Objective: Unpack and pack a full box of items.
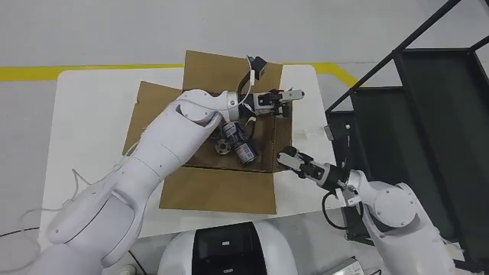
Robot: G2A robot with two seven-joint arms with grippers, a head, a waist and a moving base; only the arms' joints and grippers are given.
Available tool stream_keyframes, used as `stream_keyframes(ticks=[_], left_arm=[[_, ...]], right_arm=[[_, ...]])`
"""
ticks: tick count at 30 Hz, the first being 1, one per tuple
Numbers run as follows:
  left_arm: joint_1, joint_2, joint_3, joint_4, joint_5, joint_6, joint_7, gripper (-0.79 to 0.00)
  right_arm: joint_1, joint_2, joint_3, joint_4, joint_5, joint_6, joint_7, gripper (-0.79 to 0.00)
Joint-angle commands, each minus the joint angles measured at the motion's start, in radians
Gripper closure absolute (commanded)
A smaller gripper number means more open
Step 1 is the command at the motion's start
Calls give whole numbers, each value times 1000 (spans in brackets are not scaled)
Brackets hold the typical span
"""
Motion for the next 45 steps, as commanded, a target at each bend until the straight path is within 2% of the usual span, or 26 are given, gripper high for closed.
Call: stream_keyframes(ticks=[1,5,9,13,17,21,25,28,31,34,37,41,45], left_arm=[[-10,-9,-4,33,-4,-17,-16,-785],[-35,-9,-29,88,17,-51,-51,-785],[-54,18,-74,111,62,-62,-90,-785],[-59,71,-142,97,126,-46,-139,-785],[-29,144,-246,-1,173,-2,-200,-785],[52,227,-389,-197,237,99,-255,-785],[193,307,-564,-463,329,241,-296,-785],[314,353,-692,-647,383,350,-337,-785],[418,386,-804,-773,418,427,-367,-785],[495,408,-892,-842,439,472,-389,-785],[548,424,-957,-875,432,498,-416,-785],[597,443,-1030,-884,420,524,-451,-785],[637,460,-1096,-871,436,535,-473,-785]], right_arm=[[-15,0,16,-11,-31,49,-46,-785],[-46,1,47,-26,-56,89,-80,-785],[-64,2,65,-7,-80,128,-105,-785],[-48,2,55,48,-99,175,-113,-785],[-7,2,15,104,-131,223,-112,-785],[43,2,-30,157,-155,250,-94,-785],[81,1,-64,195,-175,269,-87,-785],[97,2,-83,210,-198,285,-75,-785],[114,2,-98,226,-209,298,-63,-785],[129,2,-113,234,-216,302,-59,-785],[143,2,-129,239,-233,313,-51,-785],[158,2,-139,232,-240,320,-60,-785],[163,3,-133,168,-257,321,-90,-785]])
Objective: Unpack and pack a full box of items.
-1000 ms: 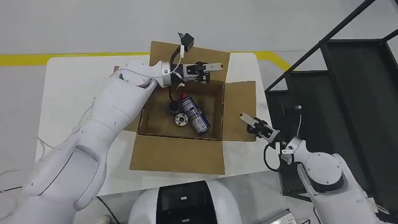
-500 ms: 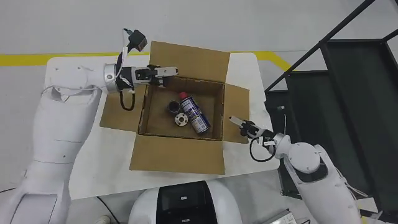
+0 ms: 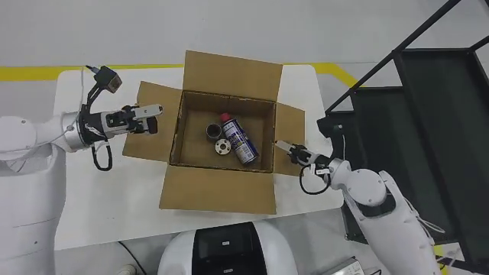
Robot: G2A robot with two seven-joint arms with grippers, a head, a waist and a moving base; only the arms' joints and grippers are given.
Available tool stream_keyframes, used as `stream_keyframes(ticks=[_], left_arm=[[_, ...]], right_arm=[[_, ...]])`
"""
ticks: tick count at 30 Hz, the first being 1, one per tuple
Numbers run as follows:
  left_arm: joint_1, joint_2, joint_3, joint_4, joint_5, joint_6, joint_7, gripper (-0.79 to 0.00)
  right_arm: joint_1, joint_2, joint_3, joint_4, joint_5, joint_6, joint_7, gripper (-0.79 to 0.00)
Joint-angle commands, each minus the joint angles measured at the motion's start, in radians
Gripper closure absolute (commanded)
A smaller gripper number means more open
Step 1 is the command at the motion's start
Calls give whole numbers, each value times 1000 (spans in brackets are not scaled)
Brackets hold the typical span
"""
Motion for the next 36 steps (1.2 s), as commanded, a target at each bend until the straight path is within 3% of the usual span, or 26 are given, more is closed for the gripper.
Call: stream_keyframes(ticks=[1,10,16,24,30,36], left_arm=[[21,8,-30,11,5,2,-11,-785],[141,38,-139,86,36,-47,-9,-785],[165,55,-195,173,44,-133,-8,-785],[100,70,-154,296,74,-254,-34,-785],[8,67,-75,403,24,-332,-30,-785],[-90,66,-2,520,36,-354,-20,-785]], right_arm=[[1,0,-1,-40,-14,1,-9,-785],[79,-4,-122,-142,-104,20,14,-785],[165,-13,-224,-118,-74,-24,85,-785],[215,-16,-262,-74,18,-70,147,-785],[214,-17,-256,-62,116,-109,171,-785],[214,-17,-256,-62,116,-109,171,-785]])
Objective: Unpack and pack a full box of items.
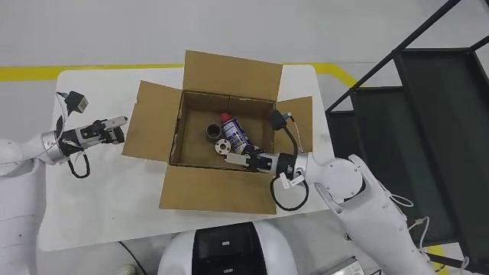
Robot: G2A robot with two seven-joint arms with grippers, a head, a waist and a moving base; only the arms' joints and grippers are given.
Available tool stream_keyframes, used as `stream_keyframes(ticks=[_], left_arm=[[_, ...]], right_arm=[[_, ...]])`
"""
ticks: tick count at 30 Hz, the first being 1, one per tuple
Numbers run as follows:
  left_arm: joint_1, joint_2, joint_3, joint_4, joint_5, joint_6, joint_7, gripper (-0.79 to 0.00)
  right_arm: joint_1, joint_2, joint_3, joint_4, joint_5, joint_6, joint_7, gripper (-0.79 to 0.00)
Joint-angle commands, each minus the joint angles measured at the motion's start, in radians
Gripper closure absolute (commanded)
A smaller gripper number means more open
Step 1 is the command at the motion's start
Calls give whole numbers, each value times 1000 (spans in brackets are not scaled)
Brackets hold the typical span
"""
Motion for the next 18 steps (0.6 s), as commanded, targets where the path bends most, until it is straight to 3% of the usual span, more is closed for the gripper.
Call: stream_keyframes(ticks=[1,2,3,4,5,14,16,18], left_arm=[[-31,0,24,35,-7,-6,-18,-785],[-44,0,34,50,-7,-11,-23,-600],[-56,-1,43,66,-19,-14,-28,-311],[-66,-1,51,80,-23,-18,-30,-86],[-76,-2,60,94,-24,-22,-31,0],[-155,-13,148,198,-70,-31,-39,0],[-170,-18,172,214,-88,-35,-38,-77],[-181,-21,189,224,-99,-43,-34,0]], right_arm=[[0,0,0,0,0,0,0,-785],[0,0,0,0,0,0,0,-785],[0,0,0,0,0,0,0,-785],[0,0,0,0,0,0,0,-785],[0,0,0,0,0,0,0,-785],[0,0,0,0,0,0,0,-785],[0,0,0,0,0,0,0,-785],[0,0,0,0,0,0,0,-785]])
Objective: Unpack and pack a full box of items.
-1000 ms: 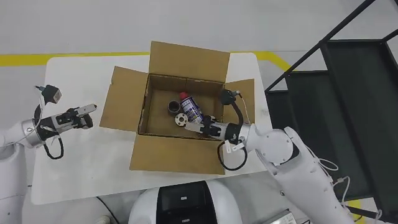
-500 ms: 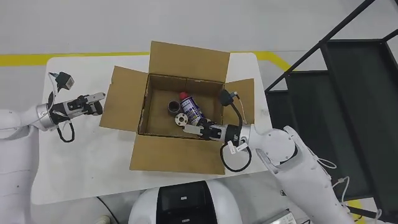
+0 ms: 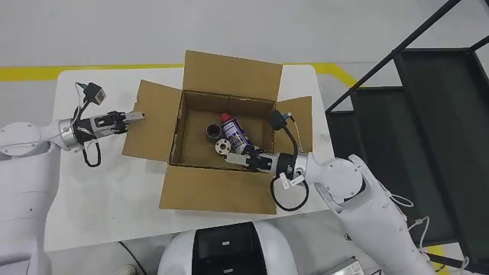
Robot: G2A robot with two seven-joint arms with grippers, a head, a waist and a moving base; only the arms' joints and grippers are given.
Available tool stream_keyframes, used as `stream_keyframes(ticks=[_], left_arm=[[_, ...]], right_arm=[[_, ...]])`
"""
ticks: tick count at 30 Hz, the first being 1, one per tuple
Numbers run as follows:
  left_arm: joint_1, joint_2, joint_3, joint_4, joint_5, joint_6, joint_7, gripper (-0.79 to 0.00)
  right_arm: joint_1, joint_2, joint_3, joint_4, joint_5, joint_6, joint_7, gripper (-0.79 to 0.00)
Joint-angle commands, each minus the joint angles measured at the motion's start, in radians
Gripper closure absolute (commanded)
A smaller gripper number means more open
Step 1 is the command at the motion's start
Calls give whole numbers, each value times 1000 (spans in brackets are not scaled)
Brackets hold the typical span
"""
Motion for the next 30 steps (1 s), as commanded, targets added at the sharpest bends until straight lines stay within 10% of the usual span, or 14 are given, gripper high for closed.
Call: stream_keyframes(ticks=[1,11,28,29,30], left_arm=[[-8,-2,12,8,-15,-9,7,0],[65,25,-42,-48,-24,-13,52,0],[444,70,-248,-375,-135,47,223,0],[452,72,-256,-383,-134,50,231,-785],[458,73,-263,-388,-146,57,236,-785]], right_arm=[[0,0,0,0,0,0,0,-785],[0,0,0,0,0,0,0,-785],[0,0,0,0,0,0,0,-785],[0,0,0,0,0,0,0,-785],[0,0,0,0,0,0,0,-785]])
